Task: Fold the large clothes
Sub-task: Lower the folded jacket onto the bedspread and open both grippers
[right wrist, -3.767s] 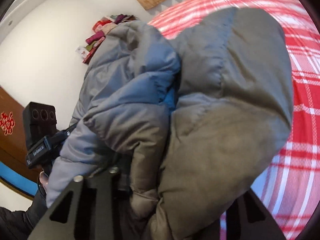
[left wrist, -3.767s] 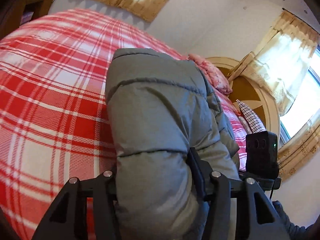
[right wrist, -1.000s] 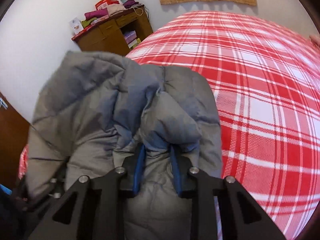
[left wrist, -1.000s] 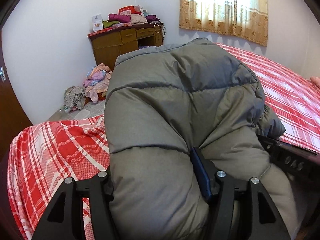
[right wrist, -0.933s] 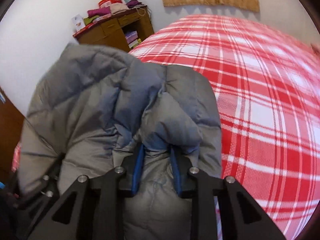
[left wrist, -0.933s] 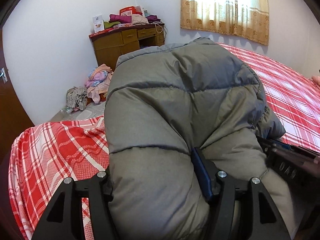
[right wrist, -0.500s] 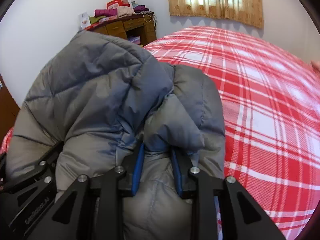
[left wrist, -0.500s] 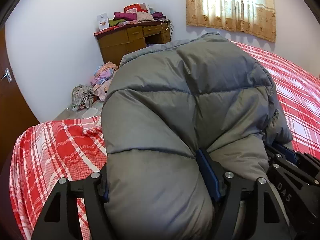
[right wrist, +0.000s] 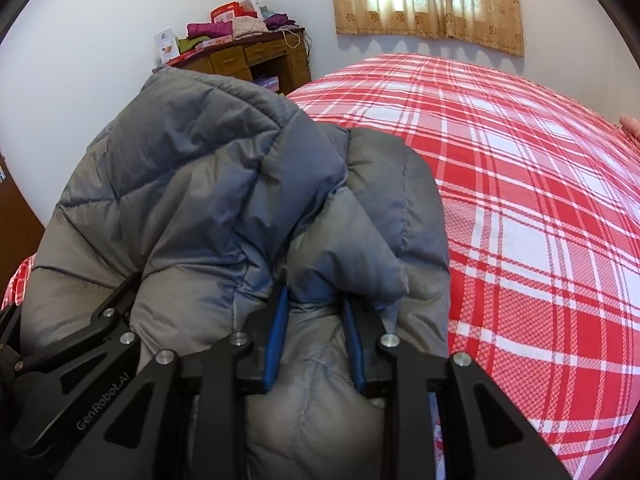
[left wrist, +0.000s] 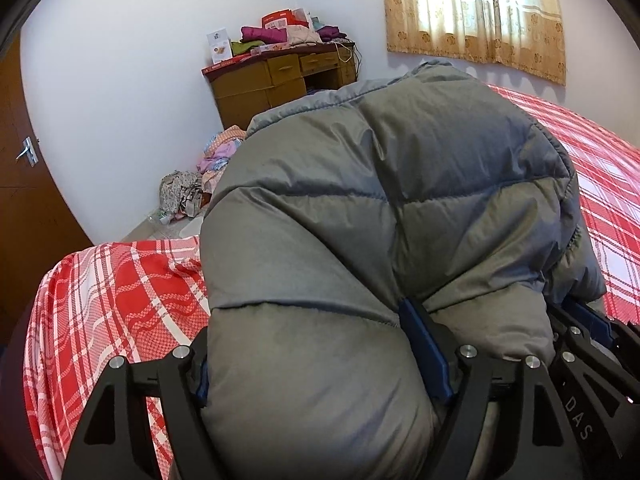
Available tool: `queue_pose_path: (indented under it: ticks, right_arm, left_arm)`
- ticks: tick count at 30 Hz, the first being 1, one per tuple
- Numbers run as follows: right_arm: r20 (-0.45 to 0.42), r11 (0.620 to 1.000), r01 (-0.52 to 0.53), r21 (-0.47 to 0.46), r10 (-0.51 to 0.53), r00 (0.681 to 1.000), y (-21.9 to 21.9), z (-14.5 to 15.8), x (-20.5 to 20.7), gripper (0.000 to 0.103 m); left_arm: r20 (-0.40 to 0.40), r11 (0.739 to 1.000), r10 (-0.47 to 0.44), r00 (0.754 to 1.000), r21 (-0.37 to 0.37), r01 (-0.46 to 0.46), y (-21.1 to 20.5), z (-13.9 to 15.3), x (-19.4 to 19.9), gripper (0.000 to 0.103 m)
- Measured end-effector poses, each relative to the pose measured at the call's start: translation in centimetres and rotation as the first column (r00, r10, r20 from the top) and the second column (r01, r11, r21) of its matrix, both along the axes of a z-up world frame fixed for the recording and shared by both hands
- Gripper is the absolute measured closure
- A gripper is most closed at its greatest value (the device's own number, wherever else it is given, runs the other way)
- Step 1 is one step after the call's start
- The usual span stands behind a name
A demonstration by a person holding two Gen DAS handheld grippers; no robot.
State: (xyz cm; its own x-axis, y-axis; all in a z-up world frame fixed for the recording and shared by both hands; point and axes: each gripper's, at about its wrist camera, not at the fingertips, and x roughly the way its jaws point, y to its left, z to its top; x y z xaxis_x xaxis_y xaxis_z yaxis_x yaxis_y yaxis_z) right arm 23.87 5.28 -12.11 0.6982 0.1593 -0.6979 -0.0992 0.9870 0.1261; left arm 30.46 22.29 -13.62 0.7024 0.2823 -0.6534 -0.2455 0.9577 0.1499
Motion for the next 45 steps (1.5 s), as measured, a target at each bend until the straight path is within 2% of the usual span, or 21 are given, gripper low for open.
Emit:
queue_pose_path:
  ticks: [6, 10, 14, 16, 18, 21, 22, 25, 28, 30, 32, 36, 37, 40, 42, 45]
  right_arm:
    - [0.0, 1.0, -0.005, -0.005, 0.005, 1.0, 0.0, 0.2, 0.0, 0.074]
    - [0.006, 1.0, -0.012, -0.02, 0.012, 1.0, 0.0, 0.3, -0.1, 0.074]
    - [0.006, 1.0, -0.012, -0.005, 0.012, 1.0, -0.2, 0.3, 0.0, 0.074]
    - [0.004, 1.0, -0.013, 0.003, 0.013, 1.0, -0.3, 0.2, 0.0, 0.074]
    - [0.004, 1.0, -0.015, 0.013, 0.015, 1.0, -0.4, 0.2, 0.1, 0.074]
    - [0.005, 1.0, -0.014, 0.019, 0.014, 1.0, -0.5, 0.1, 0.1, 0.074]
    - [0.005, 1.0, -0.013, 0.017, 0.013, 1.0, -0.5, 0.1, 0.2, 0.074]
    - [0.005, 1.0, -0.009, 0.011, 0.009, 1.0, -0.7, 0.1, 0.2, 0.074]
    - [-0.004, 0.999, -0.007, 0.038, 0.007, 1.0, -1.2, 0.0, 0.4, 0.074]
    - [-0.022, 0.999, -0.008, 0.039, 0.009, 1.0, -1.3, 0.1, 0.7, 0.074]
    - [-0.046, 1.0, -0.009, 0.002, 0.009, 0.999, -1.1, 0.8, 0.8, 0.073]
    - [0.049, 0.999, -0.005, 0.036, 0.003, 0.999, -1.3, 4.1, 0.9, 0.071]
    - [0.051, 1.0, -0.008, 0.025, 0.006, 0.999, -1.0, 4.7, 1.7, 0.07]
    - [-0.017, 1.0, -0.009, -0.012, 0.009, 1.0, -0.1, 3.8, 4.5, 0.069]
    - [-0.047, 1.0, 0.002, 0.02, -0.002, 0.999, -0.5, 2.1, 5.4, 0.068]
    - [-0.037, 0.999, -0.009, 0.045, 0.01, 0.999, -1.1, 0.8, 5.7, 0.068]
  left_arm:
    - [-0.007, 0.998, -0.028, 1.0, -0.052, 0.028, 0.9, 0.5, -0.3, 0.023]
    - [-0.047, 0.995, -0.063, 0.997, -0.084, 0.059, 1.8, 2.2, -0.9, 0.023]
    - [0.017, 0.996, -0.086, 0.996, 0.007, 0.086, 1.9, 5.6, -0.2, 0.023]
    - [0.034, 0.995, -0.09, 0.995, 0.048, 0.088, 2.2, 6.4, 1.1, 0.023]
    - [0.019, 0.996, -0.074, 0.997, 0.058, 0.073, 2.9, 6.1, 2.9, 0.023]
    - [0.003, 0.999, -0.047, 0.999, -0.017, 0.048, 4.5, 5.2, 4.8, 0.023]
    - [-0.006, 0.998, -0.05, 0.999, -0.022, 0.05, 4.4, 5.0, 5.3, 0.023]
    - [-0.093, 0.996, -0.087, 0.992, 0.015, 0.089, 3.1, 3.0, 6.8, 0.023]
    - [-0.08, 0.994, -0.08, 0.994, 0.071, 0.086, 1.9, 1.5, 6.4, 0.023]
    - [-0.08, 0.995, -0.069, 0.994, 0.072, 0.075, 1.9, 1.1, 6.4, 0.023]
    - [-0.077, 0.996, -0.068, 0.995, 0.059, 0.073, 2.3, 1.1, 6.6, 0.023]
    - [-0.06, 0.996, -0.062, 0.996, 0.06, 0.066, 2.2, 1.1, 6.3, 0.023]
    - [-0.06, 0.996, -0.061, 0.996, 0.064, 0.065, 2.0, 1.1, 6.3, 0.023]
    - [-0.06, 0.996, -0.061, 0.996, 0.061, 0.064, 2.0, 1.1, 6.4, 0.023]
    - [-0.06, 0.997, -0.061, 0.996, 0.048, 0.064, 2.2, 1.1, 6.5, 0.023]
    - [-0.053, 0.997, -0.057, 0.997, 0.042, 0.059, 2.2, 0.9, 6.4, 0.023]
